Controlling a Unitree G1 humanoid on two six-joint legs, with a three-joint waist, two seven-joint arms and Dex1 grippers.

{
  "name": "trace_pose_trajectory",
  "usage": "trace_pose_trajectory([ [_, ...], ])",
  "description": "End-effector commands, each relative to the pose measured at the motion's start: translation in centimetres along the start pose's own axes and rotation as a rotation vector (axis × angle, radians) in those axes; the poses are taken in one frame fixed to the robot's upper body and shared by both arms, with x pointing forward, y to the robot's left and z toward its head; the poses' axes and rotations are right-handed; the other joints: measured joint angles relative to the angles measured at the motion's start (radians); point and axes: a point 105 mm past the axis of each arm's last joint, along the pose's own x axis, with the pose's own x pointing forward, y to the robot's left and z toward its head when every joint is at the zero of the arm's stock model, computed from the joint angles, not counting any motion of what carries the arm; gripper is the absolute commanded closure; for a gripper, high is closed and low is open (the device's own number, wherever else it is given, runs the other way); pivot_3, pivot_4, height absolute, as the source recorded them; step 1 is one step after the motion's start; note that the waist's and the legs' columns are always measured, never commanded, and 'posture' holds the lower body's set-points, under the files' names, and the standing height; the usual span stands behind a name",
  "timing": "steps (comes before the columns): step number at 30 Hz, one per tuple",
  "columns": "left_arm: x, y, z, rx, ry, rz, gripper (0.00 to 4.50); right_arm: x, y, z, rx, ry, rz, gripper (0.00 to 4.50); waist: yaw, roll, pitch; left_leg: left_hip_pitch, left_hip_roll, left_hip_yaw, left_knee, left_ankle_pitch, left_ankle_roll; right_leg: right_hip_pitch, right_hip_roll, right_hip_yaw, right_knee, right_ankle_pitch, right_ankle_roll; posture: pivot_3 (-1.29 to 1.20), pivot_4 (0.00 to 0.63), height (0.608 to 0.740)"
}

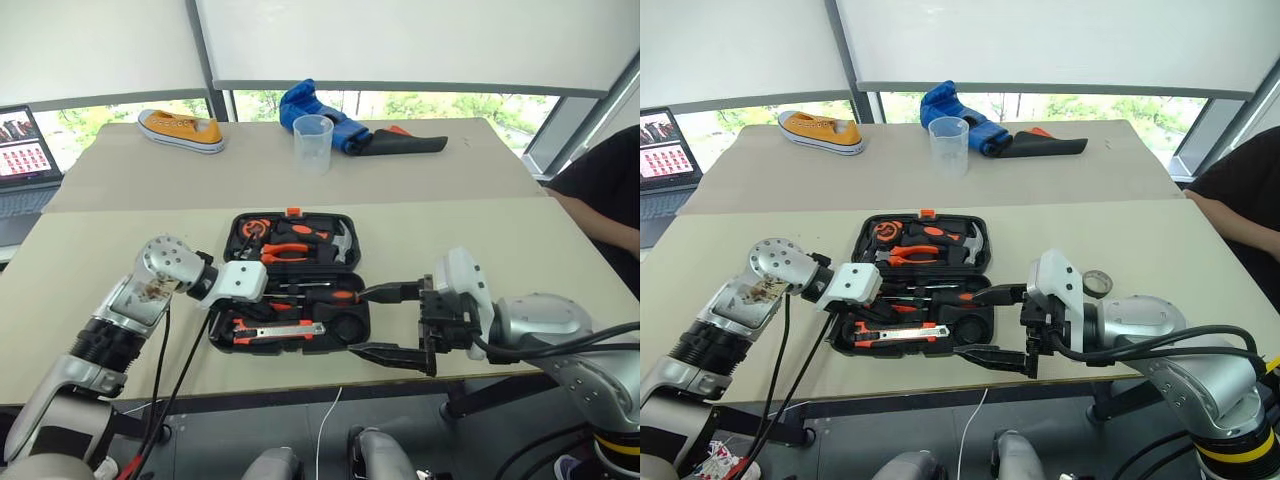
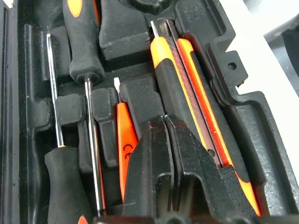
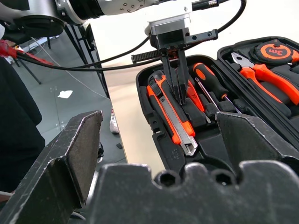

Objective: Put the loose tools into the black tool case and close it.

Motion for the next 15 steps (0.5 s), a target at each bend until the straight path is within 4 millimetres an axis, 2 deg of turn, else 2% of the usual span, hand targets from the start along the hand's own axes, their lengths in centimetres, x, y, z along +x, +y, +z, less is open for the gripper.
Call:
trace_pose_trajectory([
  [1,-1.8,1.2,3.1,-0.009,-0.114,0.029,4.40,-0.2,0.2,0.8,-0.032,-0.018,0.006,0.00,0.000,0.000,0.000,0.000,0.000,0.000,0.000,0.000,0.000,0.000,0.000,0.000,0.000,0.000,0.000,0.00,0.150,0.731],
  [3,-2.1,1.2,3.6,-0.018,-0.134,0.024,4.40,-0.3,0.2,0.8,-0.030,-0.017,0.006,0.00,-0.003,0.000,0.000,-0.001,0.000,0.000,0.001,0.000,0.000,0.000,0.000,0.000,0.000,0.000,0.000,0.00,0.150,0.731],
  [5,-1.8,0.5,3.3,-0.007,-0.116,-0.004,4.40,-0.3,0.2,0.7,-0.029,-0.015,0.007,0.00,-0.004,0.000,0.000,-0.001,0.000,0.000,0.000,0.000,0.000,0.000,0.000,0.000,0.000,0.000,0.000,0.00,0.150,0.731],
  [12,0.0,-1.8,0.1,0.036,-0.015,-0.077,4.40,-0.3,0.2,0.7,-0.029,-0.015,0.009,0.00,-0.005,0.000,0.000,0.000,0.000,0.000,0.000,0.000,0.000,0.000,0.000,0.001,0.000,0.000,0.000,0.00,0.150,0.731],
  [15,0.5,-1.4,-1.6,0.063,0.051,-0.043,4.40,-0.3,0.2,0.6,-0.029,-0.012,0.006,0.00,-0.001,0.000,0.000,0.000,0.000,0.000,0.001,0.000,0.000,0.000,0.000,0.001,0.000,0.000,0.000,0.00,0.150,0.731],
])
